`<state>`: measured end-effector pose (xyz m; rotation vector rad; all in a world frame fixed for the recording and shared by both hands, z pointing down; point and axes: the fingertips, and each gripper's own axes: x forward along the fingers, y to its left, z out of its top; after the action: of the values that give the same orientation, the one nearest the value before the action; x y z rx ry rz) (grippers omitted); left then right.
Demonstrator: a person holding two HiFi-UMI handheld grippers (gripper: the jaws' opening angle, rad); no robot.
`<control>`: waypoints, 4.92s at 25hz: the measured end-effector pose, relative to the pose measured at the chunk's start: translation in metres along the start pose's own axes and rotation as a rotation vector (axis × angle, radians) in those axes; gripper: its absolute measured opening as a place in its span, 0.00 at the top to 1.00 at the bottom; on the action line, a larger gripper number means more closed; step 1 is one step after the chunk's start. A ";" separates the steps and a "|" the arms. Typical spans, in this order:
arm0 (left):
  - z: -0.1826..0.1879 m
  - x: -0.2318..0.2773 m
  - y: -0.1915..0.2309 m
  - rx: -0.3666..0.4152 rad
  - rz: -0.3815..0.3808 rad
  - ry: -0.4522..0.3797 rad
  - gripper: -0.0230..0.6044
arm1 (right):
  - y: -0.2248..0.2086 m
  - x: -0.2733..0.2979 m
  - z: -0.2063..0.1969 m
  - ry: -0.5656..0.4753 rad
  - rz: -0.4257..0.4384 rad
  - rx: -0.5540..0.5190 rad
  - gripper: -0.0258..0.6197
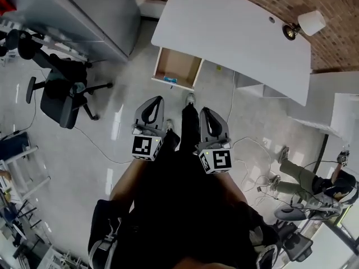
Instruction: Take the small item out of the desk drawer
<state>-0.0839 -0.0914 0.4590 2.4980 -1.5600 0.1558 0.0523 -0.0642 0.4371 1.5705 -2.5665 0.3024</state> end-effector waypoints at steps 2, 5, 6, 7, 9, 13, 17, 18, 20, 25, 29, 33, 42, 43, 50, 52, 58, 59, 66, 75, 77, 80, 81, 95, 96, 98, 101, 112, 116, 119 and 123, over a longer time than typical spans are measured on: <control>-0.022 0.023 0.011 -0.021 0.007 0.042 0.94 | -0.006 0.021 -0.004 0.010 0.017 -0.006 0.91; -0.058 0.055 0.026 -0.031 0.033 0.106 0.94 | -0.017 0.049 -0.013 0.035 0.047 0.003 0.91; -0.068 0.066 0.031 -0.031 0.042 0.127 0.93 | -0.023 0.059 -0.017 0.046 0.057 0.016 0.91; -0.079 0.080 0.037 -0.031 0.049 0.148 0.89 | -0.029 0.071 -0.020 0.056 0.066 0.027 0.91; -0.104 0.111 0.049 -0.037 0.062 0.192 0.76 | -0.044 0.097 -0.026 0.074 0.081 0.029 0.91; -0.177 0.163 0.068 -0.074 0.083 0.319 0.60 | -0.070 0.145 -0.043 0.118 0.110 0.024 0.91; -0.256 0.200 0.085 -0.111 0.113 0.473 0.52 | -0.088 0.182 -0.058 0.157 0.120 0.037 0.91; -0.274 0.207 0.089 -0.114 0.119 0.516 0.51 | -0.092 0.190 -0.064 0.171 0.122 0.042 0.91; -0.313 0.215 0.093 -0.130 0.123 0.608 0.49 | -0.097 0.204 -0.082 0.213 0.123 0.052 0.91; -0.417 0.235 0.112 -0.171 0.113 0.792 0.46 | -0.106 0.245 -0.149 0.309 0.123 0.079 0.91; -0.463 0.242 0.116 -0.202 0.115 0.872 0.44 | -0.113 0.264 -0.192 0.375 0.117 0.115 0.91; -0.492 0.246 0.114 -0.209 0.115 0.932 0.40 | -0.121 0.275 -0.233 0.439 0.108 0.113 0.91; -0.526 0.252 0.123 -0.220 0.171 1.013 0.27 | -0.123 0.289 -0.281 0.532 0.130 0.143 0.91; -0.529 0.253 0.122 -0.210 0.162 1.029 0.26 | -0.123 0.291 -0.282 0.534 0.132 0.144 0.91; -0.551 0.254 0.122 -0.186 0.196 1.113 0.25 | -0.131 0.301 -0.285 0.546 0.136 0.161 0.91; -0.552 0.254 0.122 -0.184 0.204 1.121 0.25 | -0.133 0.301 -0.287 0.553 0.135 0.162 0.91; -0.552 0.253 0.121 -0.200 0.197 1.133 0.30 | -0.142 0.299 -0.289 0.564 0.124 0.155 0.91; -0.550 0.253 0.122 -0.205 0.190 1.130 0.30 | -0.144 0.299 -0.287 0.562 0.122 0.154 0.91; -0.525 0.243 0.118 -0.233 0.122 1.070 0.32 | -0.141 0.287 -0.278 0.552 0.108 0.131 0.91; -0.420 0.201 0.108 -0.204 0.105 0.818 0.33 | -0.112 0.222 -0.237 0.474 0.054 0.081 0.91; -0.385 0.202 0.116 -0.180 0.097 0.719 0.33 | -0.102 0.218 -0.222 0.417 0.041 0.063 0.91; -0.330 0.166 0.108 -0.175 0.091 0.602 0.33 | -0.078 0.187 -0.194 0.372 0.017 0.066 0.91; -0.310 0.150 0.104 -0.175 0.095 0.565 0.33 | -0.071 0.174 -0.184 0.361 0.008 0.073 0.91; -0.047 -0.001 0.044 -0.095 0.181 0.055 0.33 | -0.049 0.057 -0.051 0.154 -0.025 0.048 0.91; -0.034 -0.008 0.036 -0.088 0.185 0.030 0.33 | -0.050 0.050 -0.048 0.145 -0.024 0.044 0.91; -0.010 -0.019 0.017 -0.070 0.189 -0.011 0.33 | -0.056 0.036 -0.041 0.124 -0.024 0.036 0.91; 0.012 -0.034 -0.011 -0.057 0.194 -0.045 0.33 | -0.063 0.013 -0.032 0.097 -0.014 0.028 0.91; 0.011 -0.056 -0.085 -0.046 0.182 -0.013 0.33 | -0.077 -0.046 -0.021 0.051 0.046 0.034 0.91; 0.009 -0.060 -0.095 -0.049 0.175 -0.012 0.33 | -0.075 -0.053 -0.023 0.051 0.061 0.026 0.91; 0.008 -0.061 -0.097 -0.043 0.179 -0.012 0.33 | -0.073 -0.055 -0.026 0.054 0.066 0.031 0.91; 0.008 -0.061 -0.093 -0.040 0.182 -0.010 0.33 | -0.068 -0.052 -0.026 0.051 0.072 0.034 0.91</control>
<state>-0.0273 0.0005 0.4300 2.3282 -1.7758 0.1365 0.1362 -0.0430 0.4594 1.4636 -2.5968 0.3901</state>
